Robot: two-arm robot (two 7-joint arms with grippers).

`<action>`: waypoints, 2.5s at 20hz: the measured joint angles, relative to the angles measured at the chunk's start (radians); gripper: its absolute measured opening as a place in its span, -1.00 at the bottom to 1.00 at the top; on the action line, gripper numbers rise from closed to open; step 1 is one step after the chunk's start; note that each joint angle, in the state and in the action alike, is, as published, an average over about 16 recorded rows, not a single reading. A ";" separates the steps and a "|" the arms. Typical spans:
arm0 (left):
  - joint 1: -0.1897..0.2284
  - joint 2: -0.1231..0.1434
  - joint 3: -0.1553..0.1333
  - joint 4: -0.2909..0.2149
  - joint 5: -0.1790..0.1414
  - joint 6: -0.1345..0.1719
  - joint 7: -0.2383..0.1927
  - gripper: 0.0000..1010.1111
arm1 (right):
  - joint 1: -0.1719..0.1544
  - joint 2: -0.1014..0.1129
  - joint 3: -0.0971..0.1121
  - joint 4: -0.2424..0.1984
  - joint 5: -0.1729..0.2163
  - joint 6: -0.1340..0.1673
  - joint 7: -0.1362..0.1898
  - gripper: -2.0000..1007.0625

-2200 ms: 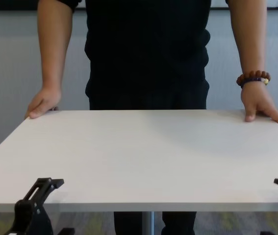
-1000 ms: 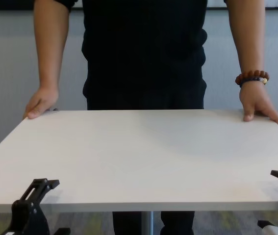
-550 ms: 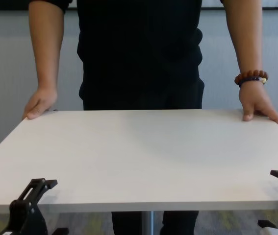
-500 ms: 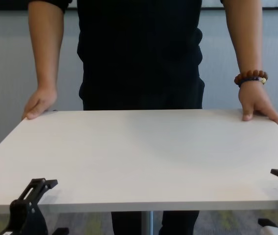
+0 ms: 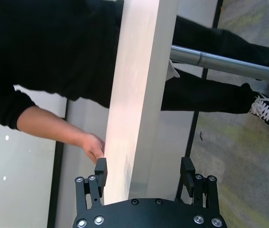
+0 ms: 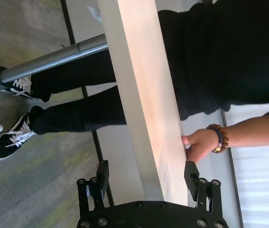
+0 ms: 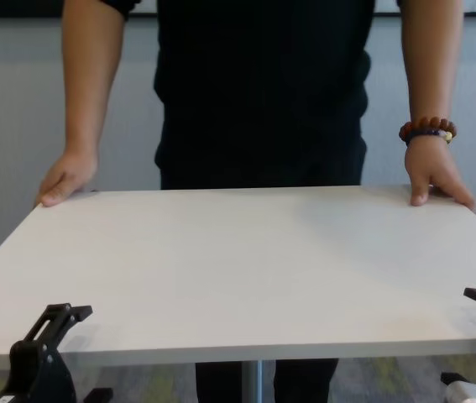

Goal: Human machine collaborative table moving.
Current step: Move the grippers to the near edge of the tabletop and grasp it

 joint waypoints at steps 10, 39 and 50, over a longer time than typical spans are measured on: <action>0.001 0.000 -0.002 -0.002 0.004 0.005 0.001 0.98 | 0.005 -0.007 0.005 0.007 0.013 -0.006 -0.002 1.00; 0.000 0.000 -0.001 0.000 0.001 0.001 0.001 0.98 | 0.003 -0.003 0.002 0.002 0.005 -0.002 0.001 1.00; 0.000 0.000 -0.001 0.000 0.001 0.000 0.001 0.98 | 0.002 -0.003 0.002 0.002 0.004 -0.001 0.001 1.00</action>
